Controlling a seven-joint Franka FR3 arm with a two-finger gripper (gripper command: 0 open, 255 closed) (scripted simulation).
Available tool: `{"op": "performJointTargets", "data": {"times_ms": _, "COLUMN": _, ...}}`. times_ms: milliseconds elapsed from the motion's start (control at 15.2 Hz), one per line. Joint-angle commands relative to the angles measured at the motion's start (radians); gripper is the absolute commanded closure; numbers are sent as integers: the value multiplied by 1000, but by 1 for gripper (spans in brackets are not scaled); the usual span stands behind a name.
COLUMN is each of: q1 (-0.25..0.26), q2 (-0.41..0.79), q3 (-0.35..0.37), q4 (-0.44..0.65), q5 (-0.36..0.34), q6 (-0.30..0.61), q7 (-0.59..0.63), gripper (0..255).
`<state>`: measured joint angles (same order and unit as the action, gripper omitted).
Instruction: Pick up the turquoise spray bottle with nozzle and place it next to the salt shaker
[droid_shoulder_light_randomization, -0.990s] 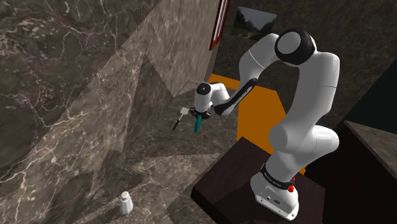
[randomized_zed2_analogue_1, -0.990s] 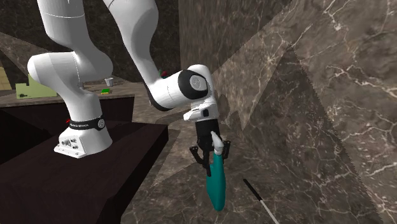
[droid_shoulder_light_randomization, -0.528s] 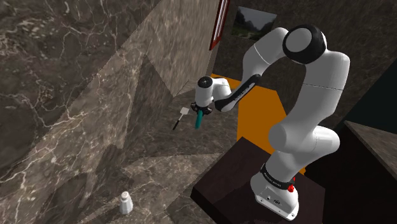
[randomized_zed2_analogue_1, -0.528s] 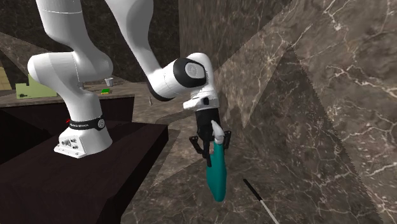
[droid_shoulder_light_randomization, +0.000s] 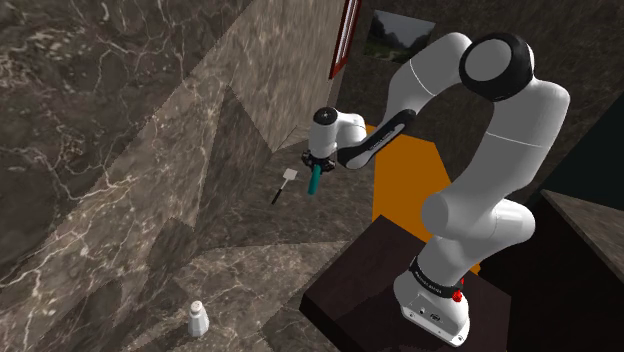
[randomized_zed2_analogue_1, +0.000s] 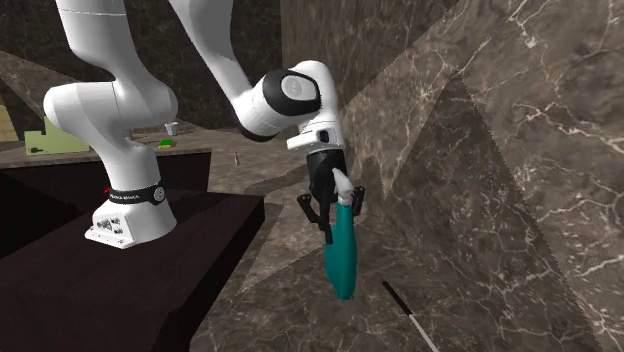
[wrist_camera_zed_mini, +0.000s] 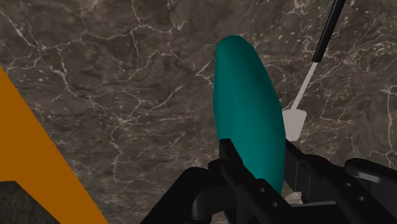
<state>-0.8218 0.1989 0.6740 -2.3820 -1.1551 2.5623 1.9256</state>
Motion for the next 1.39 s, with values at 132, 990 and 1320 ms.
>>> {"op": "performJointTargets", "data": {"times_ms": 132, "q1": -19, "q2": -62, "q3": 24, "q4": -11, "q5": 100, "q6": 3, "q7": -85, "gripper": 255}}
{"op": "performJointTargets", "data": {"times_ms": 990, "q1": -34, "q2": -259, "q3": 54, "q4": -25, "q5": 437, "q6": -17, "q7": -370, "gripper": 255}}
{"op": "performJointTargets", "data": {"times_ms": 1320, "q1": -15, "q2": -322, "q3": 40, "q4": -15, "q5": 549, "q6": -46, "q7": -470, "gripper": 255}}
